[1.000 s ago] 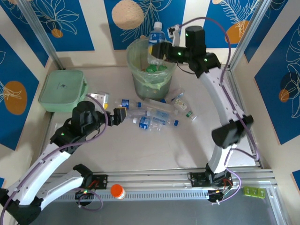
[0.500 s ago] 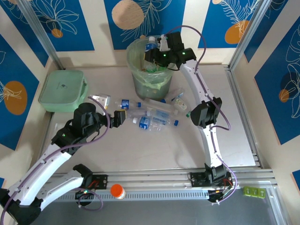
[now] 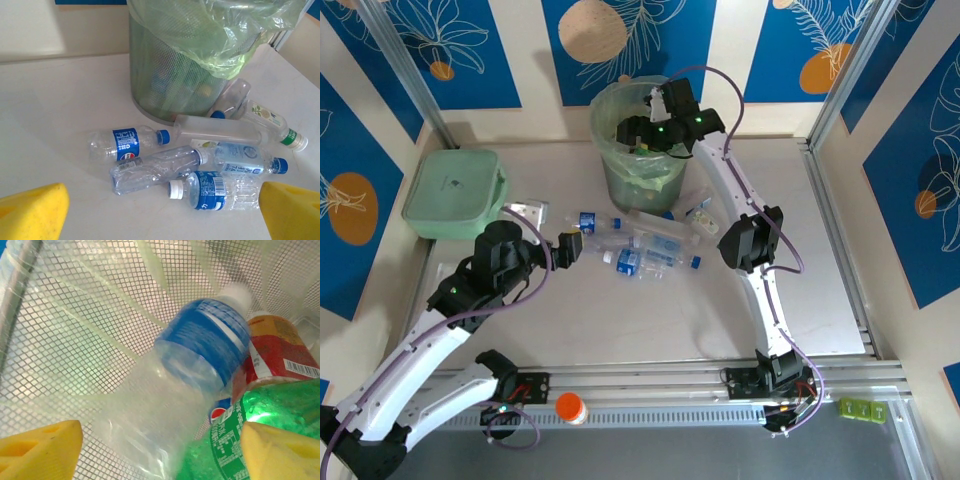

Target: Put the plastic bottles in the bin

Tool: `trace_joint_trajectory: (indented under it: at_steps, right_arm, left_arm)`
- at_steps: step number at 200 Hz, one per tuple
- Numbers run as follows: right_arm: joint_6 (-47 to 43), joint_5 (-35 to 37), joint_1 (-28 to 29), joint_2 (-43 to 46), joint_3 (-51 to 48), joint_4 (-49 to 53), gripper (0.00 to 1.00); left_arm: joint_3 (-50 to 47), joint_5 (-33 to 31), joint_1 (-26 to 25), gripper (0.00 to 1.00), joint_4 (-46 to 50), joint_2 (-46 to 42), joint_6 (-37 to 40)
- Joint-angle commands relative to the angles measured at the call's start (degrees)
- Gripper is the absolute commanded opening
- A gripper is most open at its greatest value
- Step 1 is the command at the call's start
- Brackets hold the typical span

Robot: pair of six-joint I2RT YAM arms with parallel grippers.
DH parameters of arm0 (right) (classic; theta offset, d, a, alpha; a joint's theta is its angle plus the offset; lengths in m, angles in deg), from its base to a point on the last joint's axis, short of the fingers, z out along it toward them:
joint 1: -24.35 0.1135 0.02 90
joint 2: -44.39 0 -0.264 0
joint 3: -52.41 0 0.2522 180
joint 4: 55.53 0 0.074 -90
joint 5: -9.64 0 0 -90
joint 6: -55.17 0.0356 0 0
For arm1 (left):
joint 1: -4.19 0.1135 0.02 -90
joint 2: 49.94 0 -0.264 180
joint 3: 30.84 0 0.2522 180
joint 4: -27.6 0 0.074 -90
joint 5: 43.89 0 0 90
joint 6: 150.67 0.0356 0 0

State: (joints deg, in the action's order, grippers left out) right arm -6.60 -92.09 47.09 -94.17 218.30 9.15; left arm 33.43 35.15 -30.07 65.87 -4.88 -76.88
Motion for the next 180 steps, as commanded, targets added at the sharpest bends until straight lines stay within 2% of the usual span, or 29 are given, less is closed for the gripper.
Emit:
trace_joint_trajectory:
  at_steps: [1, 66, 89, 123, 148, 180]
  right_arm:
    - [-0.81, 0.74, -0.72, 2.27, 0.93, 1.38, 0.86]
    - [-2.75, 1.12, -1.03, 8.78, 0.98, 2.55, 0.87]
    - [-4.33, 2.22, -1.35, 12.13, 0.76, 3.98, 0.87]
    - [-5.30, 2.43, -2.59, 18.30, -2.06, 5.24, 0.87]
    - [-6.69, 3.23, -3.06, 25.03, -8.44, 4.59, 0.85]
    - [-9.04, 7.14, -3.23, 38.03, -25.52, 0.58, 0.82]
  left_arm:
    - [-0.31, -1.61, 0.59, 0.97, -0.34, -0.71, -0.40]
    - [-0.73, -0.82, 1.44, 0.98, -1.03, -0.67, -1.34]
    - [-1.07, 2.17, 2.48, 0.99, -1.96, 0.06, -3.57]
    - [0.33, 2.17, 3.03, 0.99, -0.14, 0.32, -8.10]
    - [2.28, 3.30, 3.06, 0.98, 2.83, -0.04, -11.31]
    - [2.46, 4.01, 3.13, 0.98, 6.16, -0.96, -16.14]
